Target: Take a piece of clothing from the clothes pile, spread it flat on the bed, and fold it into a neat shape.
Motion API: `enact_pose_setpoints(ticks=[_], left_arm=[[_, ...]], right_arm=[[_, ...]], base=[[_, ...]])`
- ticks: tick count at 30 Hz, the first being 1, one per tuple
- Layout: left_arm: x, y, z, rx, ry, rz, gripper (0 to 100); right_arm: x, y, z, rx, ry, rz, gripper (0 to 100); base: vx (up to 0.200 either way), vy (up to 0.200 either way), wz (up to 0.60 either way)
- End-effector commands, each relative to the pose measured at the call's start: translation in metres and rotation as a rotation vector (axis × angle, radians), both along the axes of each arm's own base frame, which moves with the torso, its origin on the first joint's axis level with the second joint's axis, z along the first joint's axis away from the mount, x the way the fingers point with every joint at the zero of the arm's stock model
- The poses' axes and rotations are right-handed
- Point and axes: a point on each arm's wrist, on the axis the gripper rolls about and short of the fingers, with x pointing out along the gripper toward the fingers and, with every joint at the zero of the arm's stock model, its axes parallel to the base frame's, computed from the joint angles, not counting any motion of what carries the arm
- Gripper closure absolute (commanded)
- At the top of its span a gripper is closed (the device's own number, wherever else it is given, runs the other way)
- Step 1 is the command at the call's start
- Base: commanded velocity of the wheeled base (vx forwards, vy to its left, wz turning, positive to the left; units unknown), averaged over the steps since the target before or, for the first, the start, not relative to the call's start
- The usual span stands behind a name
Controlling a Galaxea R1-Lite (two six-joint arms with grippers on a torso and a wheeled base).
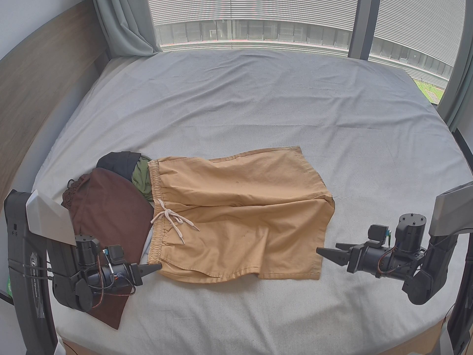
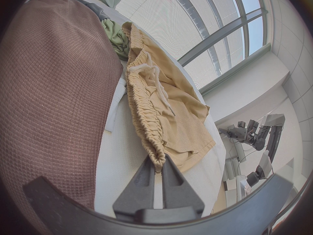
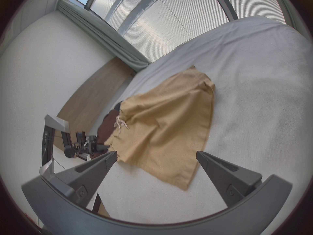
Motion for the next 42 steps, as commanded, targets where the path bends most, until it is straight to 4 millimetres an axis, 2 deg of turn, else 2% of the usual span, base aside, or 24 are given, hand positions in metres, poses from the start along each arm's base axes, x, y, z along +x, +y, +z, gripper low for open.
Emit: enact_pose_setpoints(ticks=[1,9,20,28,42], left_arm=[[0.000,0.001,0.000,0.000,-0.002,0.001,100],[0.002,0.001,0.000,0.001,-0.008,0.001,100],[0.002,0.001,0.001,0.001,-0.011,-0.001,100],[0.002,0.001,0.001,0.001,-0.011,0.001,100],[0.002,0.001,0.001,0.001,-0.015,-0.001,100]], right_arm=[[-0.009,-0.007,-0.028,-0.048,0.112,-0.001,0],[-0.011,-0.009,-0.040,-0.055,0.164,-0.005,0],[0.009,-0.003,-0.068,-0.044,0.199,-0.007,0],[0.016,0.014,-0.075,0.018,0.245,0.001,0],[0.020,0.019,-0.081,0.025,0.248,0.009,0]], base=[[0.000,0.000,0.00],[0.000,0.000,0.00],[0.000,0.000,0.00],[0.000,0.000,0.00],[0.000,0.000,0.00]])
